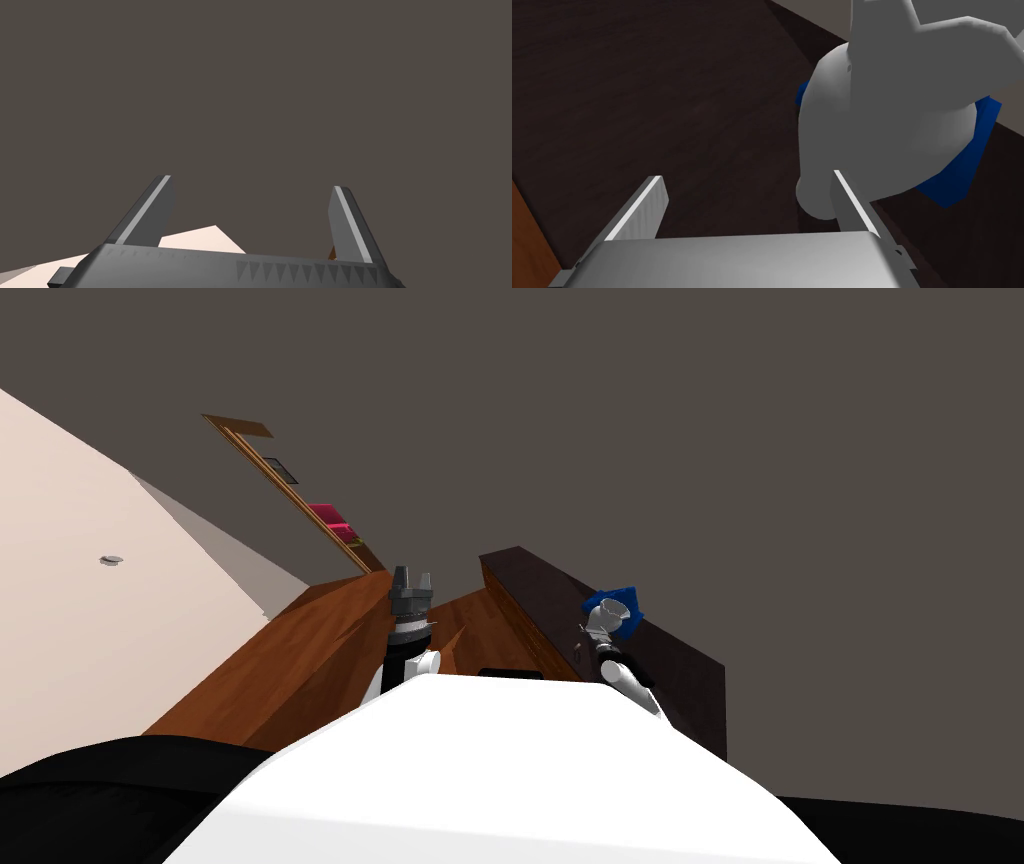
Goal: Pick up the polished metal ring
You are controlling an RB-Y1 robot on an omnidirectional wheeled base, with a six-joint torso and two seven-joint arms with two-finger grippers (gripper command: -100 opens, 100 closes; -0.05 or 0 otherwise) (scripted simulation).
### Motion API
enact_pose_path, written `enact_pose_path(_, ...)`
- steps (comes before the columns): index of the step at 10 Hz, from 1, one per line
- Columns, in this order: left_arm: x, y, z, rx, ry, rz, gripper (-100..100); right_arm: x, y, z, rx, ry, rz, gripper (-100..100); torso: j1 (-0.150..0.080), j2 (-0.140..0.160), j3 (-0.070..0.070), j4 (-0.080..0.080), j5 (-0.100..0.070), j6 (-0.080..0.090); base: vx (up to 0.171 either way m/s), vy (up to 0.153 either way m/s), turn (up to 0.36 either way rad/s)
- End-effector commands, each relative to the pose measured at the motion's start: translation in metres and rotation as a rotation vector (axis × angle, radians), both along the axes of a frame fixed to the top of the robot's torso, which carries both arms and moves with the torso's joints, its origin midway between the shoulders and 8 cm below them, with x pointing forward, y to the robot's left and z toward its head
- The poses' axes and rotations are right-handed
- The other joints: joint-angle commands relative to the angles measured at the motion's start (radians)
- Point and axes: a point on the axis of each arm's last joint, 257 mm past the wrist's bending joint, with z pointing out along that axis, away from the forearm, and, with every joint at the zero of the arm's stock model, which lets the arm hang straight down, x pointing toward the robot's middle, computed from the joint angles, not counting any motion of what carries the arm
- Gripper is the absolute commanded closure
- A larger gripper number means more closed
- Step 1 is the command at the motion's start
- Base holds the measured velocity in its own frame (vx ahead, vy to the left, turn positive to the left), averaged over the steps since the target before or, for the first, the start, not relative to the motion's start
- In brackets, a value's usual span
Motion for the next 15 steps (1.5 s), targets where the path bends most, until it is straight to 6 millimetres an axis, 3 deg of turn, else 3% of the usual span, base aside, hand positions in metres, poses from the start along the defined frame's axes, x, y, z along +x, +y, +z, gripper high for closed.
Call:
enact_pose_path(1, 0.000, 0.000, 0.000, 0.000, 0.000, 0.000, 0, -0.010, -0.004, -0.022, 0.103, 0.047, -0.032, -100, 0.000, 0.000, 0.000, 0.000, 0.000, 0.000, 0.047, 0.021, -0.023)
enact_pose_path(2, 0.000, 0.000, 0.000, 0.000, 0.000, 0.000, 0, -0.010, -0.004, -0.022, 0.115, 0.046, -0.036, -100, -0.001, 0.000, 0.000, 0.000, 0.000, 0.000, 0.032, 0.016, -0.022)
enact_pose_path(6, 0.000, 0.000, 0.000, 0.000, 0.000, 0.000, 0, -0.032, -0.011, -0.069, 0.361, 0.143, -0.129, -100, 0.000, 0.000, 0.000, 0.000, 0.000, 0.000, 0.043, 0.028, -0.031)
enact_pose_path(9, 0.000, 0.000, 0.000, 0.000, 0.000, 0.000, 0, -0.039, -0.013, -0.081, 0.440, 0.170, -0.163, -100, -0.001, 0.001, 0.001, 0.000, 0.000, 0.000, 0.030, 0.017, -0.021)
enact_pose_path(15, 0.000, 0.000, 0.000, 0.000, 0.000, 0.000, 0, -0.068, -0.015, -0.122, 0.758, 0.266, -0.316, -100, -0.001, 0.001, 0.001, 0.000, 0.000, 0.000, 0.038, 0.025, -0.030)
